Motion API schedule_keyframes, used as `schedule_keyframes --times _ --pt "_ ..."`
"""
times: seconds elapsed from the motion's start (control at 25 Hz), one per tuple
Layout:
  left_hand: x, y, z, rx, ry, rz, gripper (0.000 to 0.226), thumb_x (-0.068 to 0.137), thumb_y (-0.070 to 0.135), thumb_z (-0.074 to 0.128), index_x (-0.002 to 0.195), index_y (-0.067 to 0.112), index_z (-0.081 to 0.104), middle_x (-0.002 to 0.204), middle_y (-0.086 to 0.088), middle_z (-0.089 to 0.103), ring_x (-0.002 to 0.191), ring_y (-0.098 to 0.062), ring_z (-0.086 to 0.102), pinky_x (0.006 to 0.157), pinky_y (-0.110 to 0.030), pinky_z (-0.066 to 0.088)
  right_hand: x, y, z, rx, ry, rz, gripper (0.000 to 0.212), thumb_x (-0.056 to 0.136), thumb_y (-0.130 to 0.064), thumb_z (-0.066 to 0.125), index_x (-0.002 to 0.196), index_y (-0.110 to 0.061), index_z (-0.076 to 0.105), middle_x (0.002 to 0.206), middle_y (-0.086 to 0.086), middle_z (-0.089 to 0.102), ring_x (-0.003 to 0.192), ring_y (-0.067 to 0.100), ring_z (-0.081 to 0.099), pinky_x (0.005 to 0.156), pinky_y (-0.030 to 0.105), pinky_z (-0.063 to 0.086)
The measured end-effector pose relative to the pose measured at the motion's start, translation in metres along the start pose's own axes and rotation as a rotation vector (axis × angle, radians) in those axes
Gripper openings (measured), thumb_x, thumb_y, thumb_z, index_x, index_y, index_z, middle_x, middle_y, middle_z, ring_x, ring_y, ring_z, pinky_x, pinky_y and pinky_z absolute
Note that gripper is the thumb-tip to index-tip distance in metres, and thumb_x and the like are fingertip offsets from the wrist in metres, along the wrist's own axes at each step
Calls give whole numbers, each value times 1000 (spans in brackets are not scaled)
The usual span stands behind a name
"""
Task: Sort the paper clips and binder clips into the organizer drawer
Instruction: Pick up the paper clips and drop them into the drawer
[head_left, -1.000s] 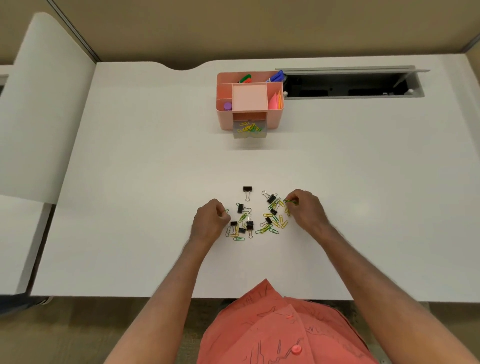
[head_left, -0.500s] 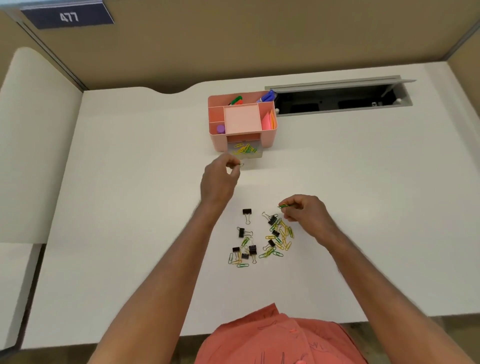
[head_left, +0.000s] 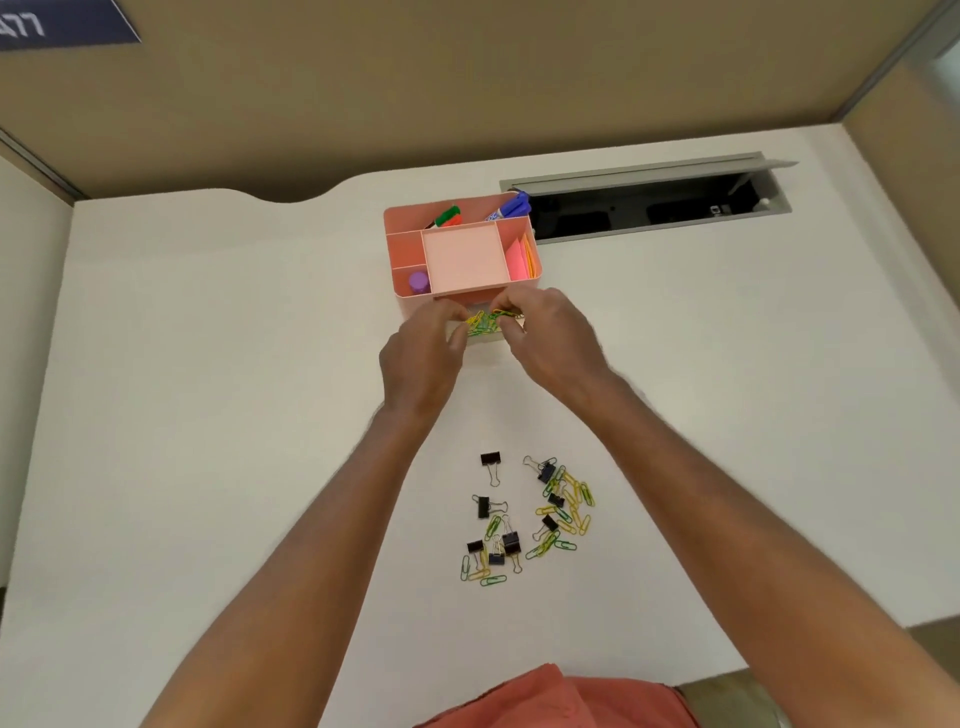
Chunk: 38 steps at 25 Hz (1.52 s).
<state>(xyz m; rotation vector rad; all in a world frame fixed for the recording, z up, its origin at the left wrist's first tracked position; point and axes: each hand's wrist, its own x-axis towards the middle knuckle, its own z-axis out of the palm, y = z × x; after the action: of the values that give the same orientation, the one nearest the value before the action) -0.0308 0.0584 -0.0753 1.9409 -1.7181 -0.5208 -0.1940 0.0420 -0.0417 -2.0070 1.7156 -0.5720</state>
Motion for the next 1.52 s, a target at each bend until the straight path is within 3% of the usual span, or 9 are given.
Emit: schedule_keyframes --times 0.2,0.32,0.56,0.76,0.84,0.92,1.04,1.32,1.52 --pt "-56 -30 -7 -123 6 -84 9 96 30 63 103 34 66 109 22 66 74 -2 53 68 -24 40 32 -6 23 -256 -65 -61 18 100 -24 59 113 -22 72 106 2 73 100 22 61 76 39 57" --pt "-99 -49 -5 -142 -124 -159 9 96 32 63 104 36 64 103 27 61 68 1 55 67 -22 42 25 -4 24 -148 -24 -62 17 100 -25 59 110 -22 73 109 -2 73 103 19 61 79 35 56" --pt "-181 -64 10 -151 -361 -186 12 95 35 64 107 34 63 97 20 62 81 -1 57 72 -21 46 -68 25 17 78 22 105 11 99 -24 60 102 -25 70 100 -10 65 75 7 53 74 26 49" --pt "-209 -62 15 -93 -454 -167 29 90 38 72 114 24 62 102 12 56 96 -9 53 80 -25 45 -169 79 22 118 -47 340 12 96 -19 63 104 -28 66 103 -5 61 85 2 60 79 34 56" --pt "-214 -57 15 -50 -495 -168 41 85 39 77 117 22 59 105 10 53 103 -12 51 79 -26 42 -196 94 21 105 -177 355 33 92 -23 69 123 -29 61 122 -3 57 101 7 57 91 34 54" --pt "-218 -52 17 25 -519 -159 48 83 37 79 119 19 55 111 6 52 108 -15 49 80 -29 44 -208 100 20 52 -358 293 70 85 -31 78 146 -27 46 139 -7 43 125 12 41 105 29 41" --pt "-224 -45 22 114 -506 -149 44 84 31 79 115 15 53 114 0 53 108 -20 50 81 -33 47 -208 96 23 -93 -468 245 95 79 -39 84 156 -24 31 145 -5 32 134 16 27 103 33 41" --pt "-235 -41 32 126 -441 -225 11 94 19 63 105 16 65 107 -1 61 100 -23 58 78 -33 46 -205 95 40 -65 -226 196 32 91 -15 72 122 -16 67 115 2 57 110 23 55 81 29 43" --pt "-238 -39 35 148 -425 -217 13 89 7 54 89 15 65 95 -1 59 91 -23 57 73 -34 49 -203 91 42 -68 -200 209 15 93 -9 65 106 -14 70 102 4 60 92 24 60 75 34 49"
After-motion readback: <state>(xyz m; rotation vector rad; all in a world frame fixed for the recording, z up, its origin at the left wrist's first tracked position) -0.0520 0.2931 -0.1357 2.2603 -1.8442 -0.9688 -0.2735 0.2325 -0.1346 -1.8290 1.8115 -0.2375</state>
